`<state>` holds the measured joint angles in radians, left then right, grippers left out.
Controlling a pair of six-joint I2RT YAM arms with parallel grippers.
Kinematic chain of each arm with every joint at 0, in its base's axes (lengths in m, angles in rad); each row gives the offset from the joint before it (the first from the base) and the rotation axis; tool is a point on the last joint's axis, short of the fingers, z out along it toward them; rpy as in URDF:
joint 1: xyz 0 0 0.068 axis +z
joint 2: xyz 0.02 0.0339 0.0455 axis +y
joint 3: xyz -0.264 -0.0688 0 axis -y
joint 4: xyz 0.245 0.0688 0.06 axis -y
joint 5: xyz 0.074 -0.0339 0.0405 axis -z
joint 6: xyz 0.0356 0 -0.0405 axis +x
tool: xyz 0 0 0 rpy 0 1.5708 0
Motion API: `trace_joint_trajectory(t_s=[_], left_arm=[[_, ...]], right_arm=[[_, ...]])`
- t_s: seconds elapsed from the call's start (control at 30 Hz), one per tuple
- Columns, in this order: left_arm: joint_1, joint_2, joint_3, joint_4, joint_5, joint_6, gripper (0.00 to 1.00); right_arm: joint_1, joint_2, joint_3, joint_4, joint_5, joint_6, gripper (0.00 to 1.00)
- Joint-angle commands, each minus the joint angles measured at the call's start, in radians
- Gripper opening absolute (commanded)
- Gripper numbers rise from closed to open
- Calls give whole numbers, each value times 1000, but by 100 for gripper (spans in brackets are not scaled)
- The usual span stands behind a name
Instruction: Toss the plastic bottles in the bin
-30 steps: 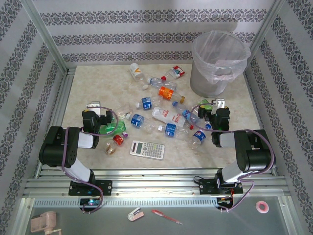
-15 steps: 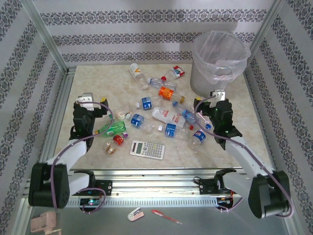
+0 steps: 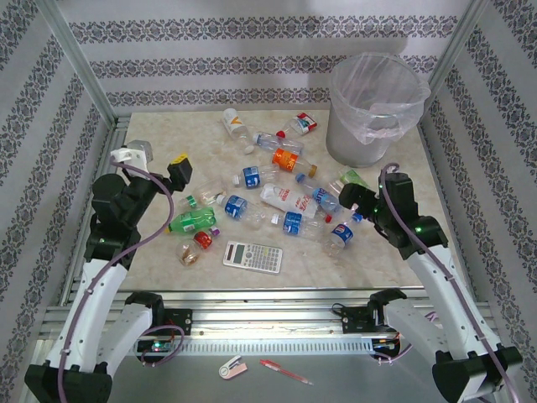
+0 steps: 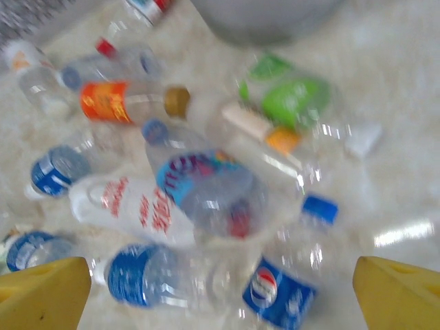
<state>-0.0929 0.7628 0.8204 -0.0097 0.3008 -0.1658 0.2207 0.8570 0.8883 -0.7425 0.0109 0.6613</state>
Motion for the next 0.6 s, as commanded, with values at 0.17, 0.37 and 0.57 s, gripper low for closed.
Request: trace_joint_trajectory(t_s=[0.17, 0.37, 0.57], left_arm=[[-92, -5, 123, -222, 228, -9, 100], [-143, -2, 182, -291, 232, -24, 100], [-156, -31, 233, -251, 370, -56, 100]], right_arm=[[-6, 148, -8, -180, -95, 157, 97], [-41, 270, -43, -101, -97, 174, 93], [-74, 373, -90, -7, -106, 194, 86]])
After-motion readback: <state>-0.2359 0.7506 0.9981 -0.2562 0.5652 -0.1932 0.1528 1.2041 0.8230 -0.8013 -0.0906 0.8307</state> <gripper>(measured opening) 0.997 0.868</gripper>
